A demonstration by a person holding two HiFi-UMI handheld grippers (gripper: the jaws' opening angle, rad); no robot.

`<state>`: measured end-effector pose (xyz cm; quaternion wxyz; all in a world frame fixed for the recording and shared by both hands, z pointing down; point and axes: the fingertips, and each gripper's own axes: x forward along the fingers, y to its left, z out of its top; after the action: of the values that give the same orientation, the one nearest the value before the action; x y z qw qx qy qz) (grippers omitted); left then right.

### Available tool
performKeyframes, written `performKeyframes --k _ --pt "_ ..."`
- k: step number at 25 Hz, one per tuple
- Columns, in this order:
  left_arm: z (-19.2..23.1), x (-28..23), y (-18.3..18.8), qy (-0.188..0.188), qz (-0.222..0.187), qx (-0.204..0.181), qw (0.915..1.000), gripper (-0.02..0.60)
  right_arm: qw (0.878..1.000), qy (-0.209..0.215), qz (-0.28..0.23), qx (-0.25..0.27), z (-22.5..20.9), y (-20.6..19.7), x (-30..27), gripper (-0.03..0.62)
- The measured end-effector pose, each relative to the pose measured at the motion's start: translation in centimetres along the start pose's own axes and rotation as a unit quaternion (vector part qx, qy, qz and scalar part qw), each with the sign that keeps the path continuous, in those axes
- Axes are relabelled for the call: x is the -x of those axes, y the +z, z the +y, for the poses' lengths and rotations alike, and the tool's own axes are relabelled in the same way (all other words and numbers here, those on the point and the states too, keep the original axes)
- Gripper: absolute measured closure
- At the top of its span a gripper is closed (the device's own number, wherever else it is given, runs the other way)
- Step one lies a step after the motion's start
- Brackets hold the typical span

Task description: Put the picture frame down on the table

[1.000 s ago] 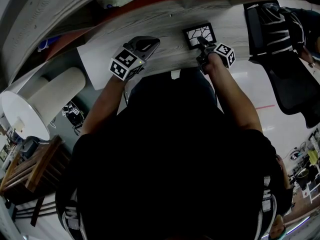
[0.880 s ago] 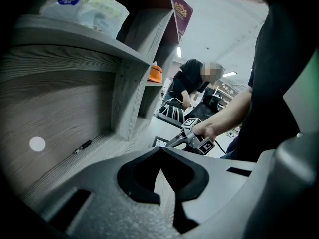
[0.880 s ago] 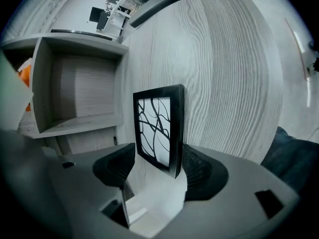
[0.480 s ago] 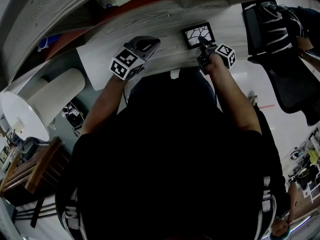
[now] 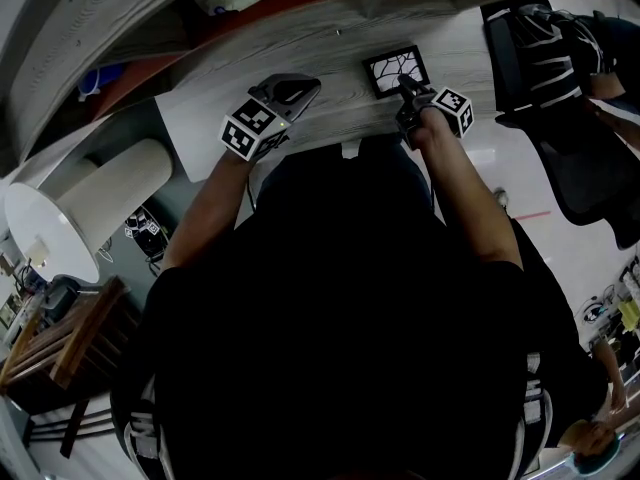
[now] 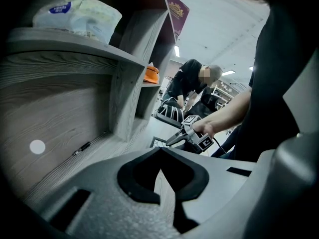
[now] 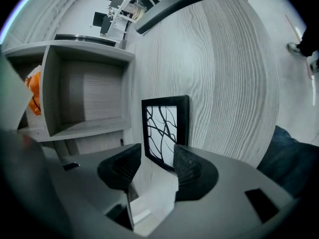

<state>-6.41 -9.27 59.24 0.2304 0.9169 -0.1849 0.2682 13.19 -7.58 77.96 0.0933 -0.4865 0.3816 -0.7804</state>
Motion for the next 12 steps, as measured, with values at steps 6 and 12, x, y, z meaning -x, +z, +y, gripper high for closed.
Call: performKeyframes --k 6,12 --pt "-0.68 0.13 -0.22 -0.002 0.002 0.000 1.0000 0.565 1.000 -0.001 -0.007 0.010 0.22 0.36 0.83 0.470" --pt "-0.86 0.34 -0.44 -0.001 0.000 -0.002 1.0000 0.565 1.000 0.000 -0.011 0.023 0.13 0.40 1.06 0.530"
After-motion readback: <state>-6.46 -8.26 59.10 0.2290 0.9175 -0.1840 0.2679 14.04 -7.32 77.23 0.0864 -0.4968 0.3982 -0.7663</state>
